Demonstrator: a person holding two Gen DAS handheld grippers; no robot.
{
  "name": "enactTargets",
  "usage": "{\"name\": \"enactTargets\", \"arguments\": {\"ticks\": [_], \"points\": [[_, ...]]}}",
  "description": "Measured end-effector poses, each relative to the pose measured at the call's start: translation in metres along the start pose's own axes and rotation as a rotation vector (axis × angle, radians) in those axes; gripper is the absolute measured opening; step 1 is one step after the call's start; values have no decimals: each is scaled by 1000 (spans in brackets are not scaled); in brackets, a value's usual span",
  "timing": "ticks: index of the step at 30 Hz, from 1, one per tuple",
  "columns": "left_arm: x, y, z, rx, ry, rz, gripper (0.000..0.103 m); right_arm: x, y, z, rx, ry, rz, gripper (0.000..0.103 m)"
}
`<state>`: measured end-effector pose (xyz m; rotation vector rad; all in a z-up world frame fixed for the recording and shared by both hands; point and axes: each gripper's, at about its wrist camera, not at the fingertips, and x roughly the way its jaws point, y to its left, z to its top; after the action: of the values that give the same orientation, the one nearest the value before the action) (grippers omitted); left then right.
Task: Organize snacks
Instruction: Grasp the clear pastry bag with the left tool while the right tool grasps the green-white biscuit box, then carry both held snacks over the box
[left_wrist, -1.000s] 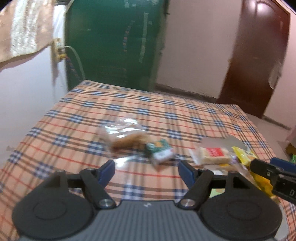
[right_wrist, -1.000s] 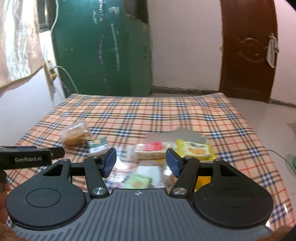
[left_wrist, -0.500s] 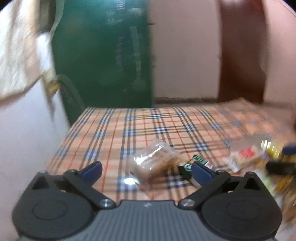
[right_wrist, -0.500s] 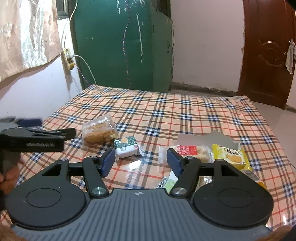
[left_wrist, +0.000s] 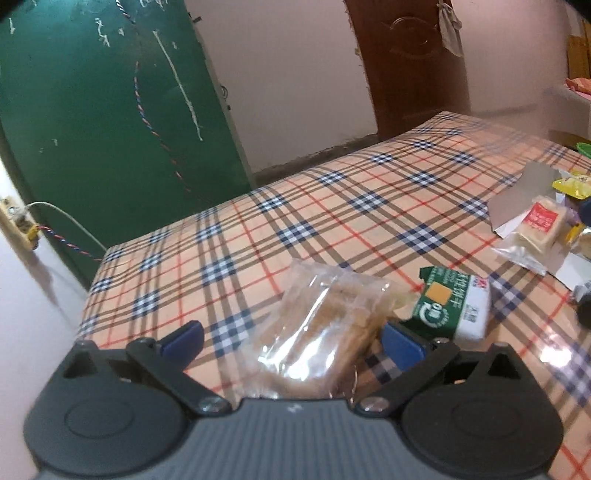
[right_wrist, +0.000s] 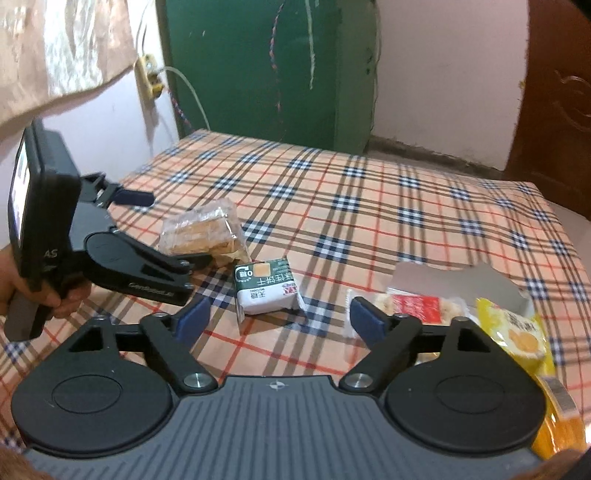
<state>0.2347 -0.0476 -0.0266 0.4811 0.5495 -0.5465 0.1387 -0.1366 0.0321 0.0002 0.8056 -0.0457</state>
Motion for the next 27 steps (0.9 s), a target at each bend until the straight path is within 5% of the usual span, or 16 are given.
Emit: {"name": "enactTargets", "arguments": {"ticks": [4, 8, 12, 18, 20, 27], "points": [[16, -2, 0, 14, 8, -9, 100, 33, 3, 8, -15, 44, 11, 103], [23, -3, -6, -18, 10, -36, 74, 62, 4, 14, -23, 81, 20, 103], [20, -6, -9, -34, -10, -18, 67, 89, 0, 17, -9, 116, 17, 102], [14, -3, -13, -166, 10, 61, 64, 115, -1, 18, 17, 154, 37, 79], [11, -2, -13, -207, 23, 81, 64, 116, 1, 19, 24, 150, 46, 59], [-3, -11, -20, -271, 61, 185, 63, 104, 10, 15, 17, 118, 26, 56]]}}
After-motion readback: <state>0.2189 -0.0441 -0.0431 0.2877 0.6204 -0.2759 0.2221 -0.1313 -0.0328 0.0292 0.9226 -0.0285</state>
